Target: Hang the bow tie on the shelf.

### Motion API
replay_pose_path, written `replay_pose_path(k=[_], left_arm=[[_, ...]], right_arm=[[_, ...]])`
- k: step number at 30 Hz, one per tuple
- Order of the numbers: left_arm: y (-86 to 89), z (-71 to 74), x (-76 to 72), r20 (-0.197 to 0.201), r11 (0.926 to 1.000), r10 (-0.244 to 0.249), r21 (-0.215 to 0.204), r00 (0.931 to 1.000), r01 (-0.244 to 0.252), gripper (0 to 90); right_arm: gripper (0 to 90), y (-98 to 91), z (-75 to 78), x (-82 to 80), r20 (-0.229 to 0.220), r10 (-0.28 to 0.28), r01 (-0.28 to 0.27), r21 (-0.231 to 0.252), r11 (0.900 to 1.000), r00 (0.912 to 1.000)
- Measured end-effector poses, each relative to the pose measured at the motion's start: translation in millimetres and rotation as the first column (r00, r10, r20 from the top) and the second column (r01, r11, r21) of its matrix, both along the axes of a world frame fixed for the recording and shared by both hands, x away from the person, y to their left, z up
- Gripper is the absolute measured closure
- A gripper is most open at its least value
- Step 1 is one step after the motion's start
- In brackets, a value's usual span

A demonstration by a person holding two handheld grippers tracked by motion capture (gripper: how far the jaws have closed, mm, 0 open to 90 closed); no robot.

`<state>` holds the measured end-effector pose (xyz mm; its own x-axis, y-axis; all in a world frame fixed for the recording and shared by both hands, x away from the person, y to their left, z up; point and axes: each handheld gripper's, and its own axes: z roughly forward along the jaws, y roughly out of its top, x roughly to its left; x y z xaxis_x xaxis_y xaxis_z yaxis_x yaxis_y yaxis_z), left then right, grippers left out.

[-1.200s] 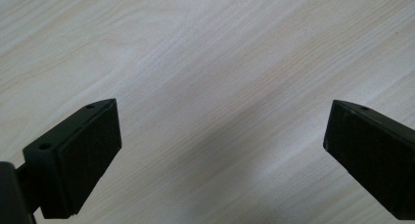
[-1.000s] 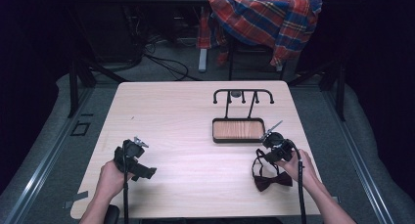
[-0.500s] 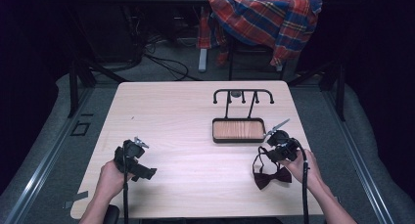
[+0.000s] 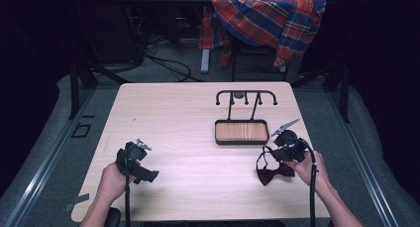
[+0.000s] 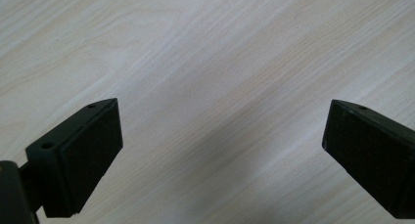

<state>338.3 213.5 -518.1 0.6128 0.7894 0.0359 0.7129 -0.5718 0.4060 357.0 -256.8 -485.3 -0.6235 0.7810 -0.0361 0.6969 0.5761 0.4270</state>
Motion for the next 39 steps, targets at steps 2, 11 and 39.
replay_pose_path(k=[2, 11, 39], left_arm=[[0.0, 0.1, 0.1, 0.001, 1.0, -0.005, 0.0, 1.0, 0.005, 1.4], [3.4, 0.3, 0.0, -0.001, 1.0, -0.004, -0.005, 1.0, 0.004, 1.4], [1.1, -0.5, 0.5, -0.002, 0.9999, -0.01, -0.003, 0.9999, 0.01, 1.3]], right_arm=[[89.5, 1.4, 1.0, -1.1, 0.009, 0.002, -0.002, 0.01, 0.9999, 1.0], [89.5, 2.7, 12.4, -3.1, 0.061, 0.016, -0.017, 0.009, 0.9998, 0.998], [89.7, -11.7, 50.5, 2.2, 0.175, -0.056, 0.042, 0.086, 0.9955, 0.983]])
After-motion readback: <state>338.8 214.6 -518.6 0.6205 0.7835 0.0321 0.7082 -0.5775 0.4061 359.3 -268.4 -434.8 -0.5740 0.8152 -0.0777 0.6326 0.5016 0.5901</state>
